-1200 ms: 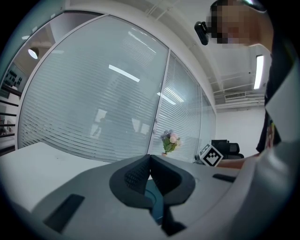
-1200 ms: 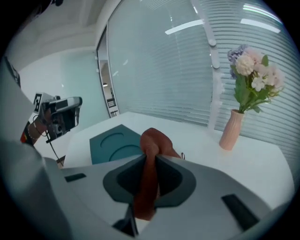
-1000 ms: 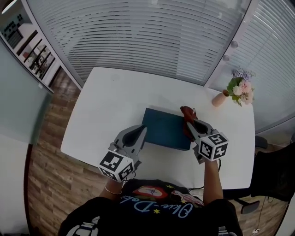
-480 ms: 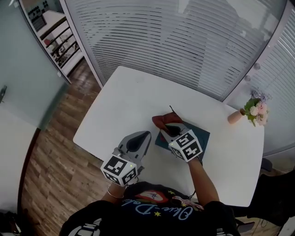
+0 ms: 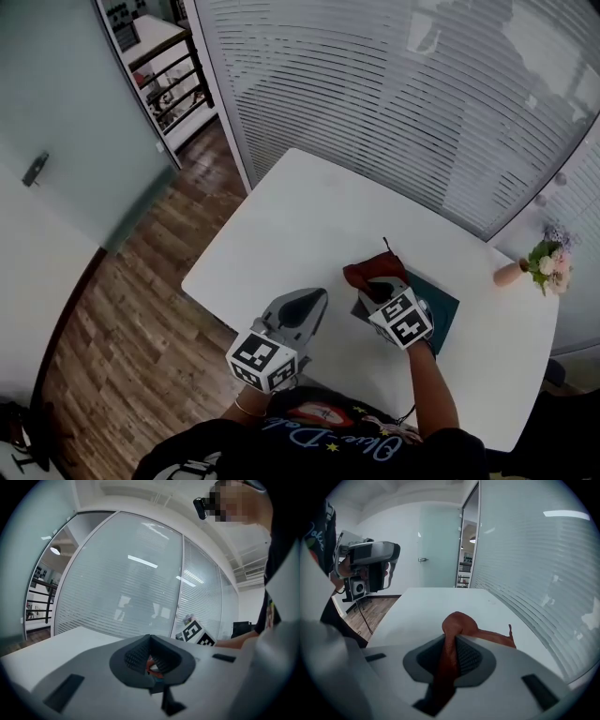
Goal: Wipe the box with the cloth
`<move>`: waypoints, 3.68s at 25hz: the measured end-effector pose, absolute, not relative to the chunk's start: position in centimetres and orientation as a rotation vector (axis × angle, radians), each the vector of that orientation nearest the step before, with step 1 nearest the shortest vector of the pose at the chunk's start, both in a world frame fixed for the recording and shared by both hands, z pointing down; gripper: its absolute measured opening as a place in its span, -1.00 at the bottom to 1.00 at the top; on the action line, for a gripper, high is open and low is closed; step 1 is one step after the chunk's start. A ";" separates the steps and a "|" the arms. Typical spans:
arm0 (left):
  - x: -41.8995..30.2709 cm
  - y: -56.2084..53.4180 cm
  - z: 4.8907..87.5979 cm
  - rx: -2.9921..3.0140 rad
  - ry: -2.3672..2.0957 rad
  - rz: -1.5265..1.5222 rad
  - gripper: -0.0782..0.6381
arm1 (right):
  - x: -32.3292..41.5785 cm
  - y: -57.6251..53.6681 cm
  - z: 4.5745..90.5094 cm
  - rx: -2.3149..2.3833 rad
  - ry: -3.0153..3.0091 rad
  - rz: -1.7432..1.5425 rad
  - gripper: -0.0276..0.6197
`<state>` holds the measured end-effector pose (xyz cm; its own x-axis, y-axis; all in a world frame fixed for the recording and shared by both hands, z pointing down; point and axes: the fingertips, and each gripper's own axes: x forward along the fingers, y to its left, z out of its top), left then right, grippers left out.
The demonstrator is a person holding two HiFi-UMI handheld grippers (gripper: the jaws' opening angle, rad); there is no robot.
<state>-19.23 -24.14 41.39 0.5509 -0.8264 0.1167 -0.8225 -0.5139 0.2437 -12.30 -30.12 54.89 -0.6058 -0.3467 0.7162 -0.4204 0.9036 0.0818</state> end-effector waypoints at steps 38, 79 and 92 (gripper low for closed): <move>-16.4 -28.1 43.1 2.701 -0.999 0.019 -0.77 | 8.7 -26.8 54.9 1.376 -1.982 0.437 -0.75; -18.4 -28.3 43.0 2.676 -1.063 -0.011 -0.77 | -11.4 -27.1 52.7 0.978 -2.296 0.204 -0.75; -16.6 -27.6 42.9 2.665 -1.070 0.024 -0.77 | -9.2 -25.9 54.5 0.885 -2.206 0.166 -0.75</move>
<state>-16.57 -27.58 42.90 0.7275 -0.6766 0.1143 -0.6810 -0.6915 0.2409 -9.20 -25.88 54.45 -0.4874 -0.5457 0.6816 -0.6415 0.7534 0.1445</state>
